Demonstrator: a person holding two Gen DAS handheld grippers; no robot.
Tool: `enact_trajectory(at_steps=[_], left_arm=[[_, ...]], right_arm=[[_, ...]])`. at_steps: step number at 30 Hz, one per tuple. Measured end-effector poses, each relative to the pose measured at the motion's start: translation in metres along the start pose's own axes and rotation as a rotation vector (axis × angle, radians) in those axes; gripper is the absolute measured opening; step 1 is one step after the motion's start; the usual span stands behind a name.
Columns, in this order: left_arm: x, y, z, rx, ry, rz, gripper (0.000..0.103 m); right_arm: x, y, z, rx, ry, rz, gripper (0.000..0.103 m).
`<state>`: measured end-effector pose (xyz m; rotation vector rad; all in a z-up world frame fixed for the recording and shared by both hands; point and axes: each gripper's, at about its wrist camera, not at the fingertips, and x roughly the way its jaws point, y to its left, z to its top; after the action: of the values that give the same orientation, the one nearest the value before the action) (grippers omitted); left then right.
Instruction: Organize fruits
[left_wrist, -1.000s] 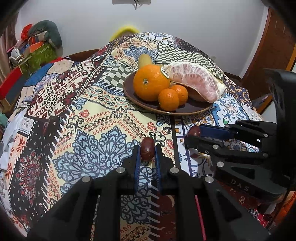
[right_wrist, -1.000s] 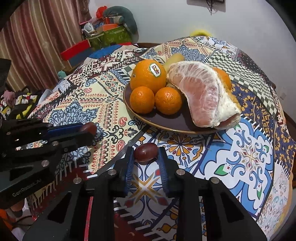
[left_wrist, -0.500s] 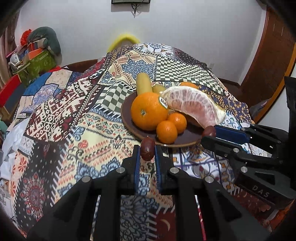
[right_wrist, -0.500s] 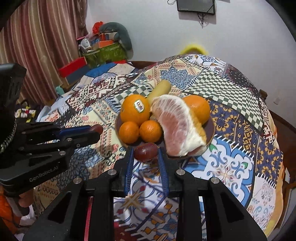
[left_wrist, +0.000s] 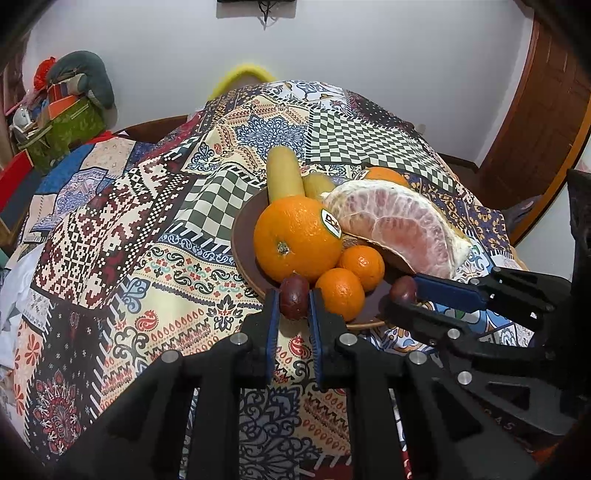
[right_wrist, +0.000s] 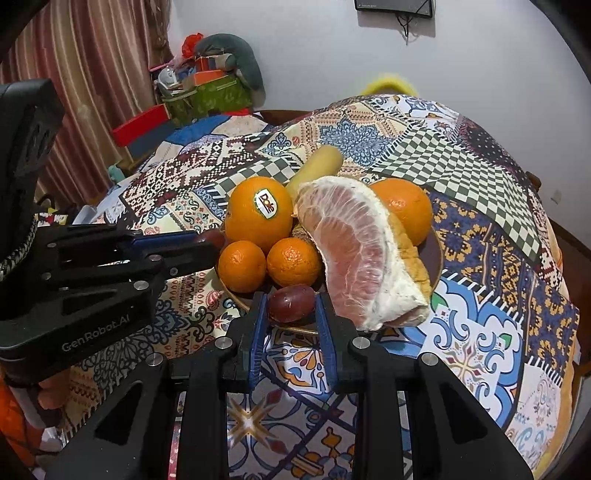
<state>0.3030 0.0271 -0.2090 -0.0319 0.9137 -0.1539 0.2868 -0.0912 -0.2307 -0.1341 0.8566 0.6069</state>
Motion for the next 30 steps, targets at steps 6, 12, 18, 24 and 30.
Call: enact_trajectory(at_steps=[6, 12, 18, 24, 30], left_arm=[[0.006, 0.002, 0.001, -0.018, 0.013, -0.012, 0.014], [0.007, 0.001, 0.000, -0.007, 0.022, -0.005, 0.015], [0.000, 0.001, -0.001, -0.009, 0.018, -0.006, 0.017], [-0.024, 0.001, 0.000, -0.016, -0.022, 0.001, 0.018], [-0.079, -0.004, 0.002, -0.018, -0.125, 0.018, 0.018]], right_arm=[[0.002, 0.000, 0.000, -0.008, 0.010, 0.003, 0.025], [0.003, 0.002, -0.001, -0.008, 0.015, 0.017, 0.030], [-0.004, 0.006, -0.003, -0.014, 0.007, 0.011, 0.030], [-0.033, 0.009, -0.001, -0.008, -0.049, 0.001, 0.030], [-0.086, 0.013, 0.007, 0.001, -0.167, -0.039, 0.030]])
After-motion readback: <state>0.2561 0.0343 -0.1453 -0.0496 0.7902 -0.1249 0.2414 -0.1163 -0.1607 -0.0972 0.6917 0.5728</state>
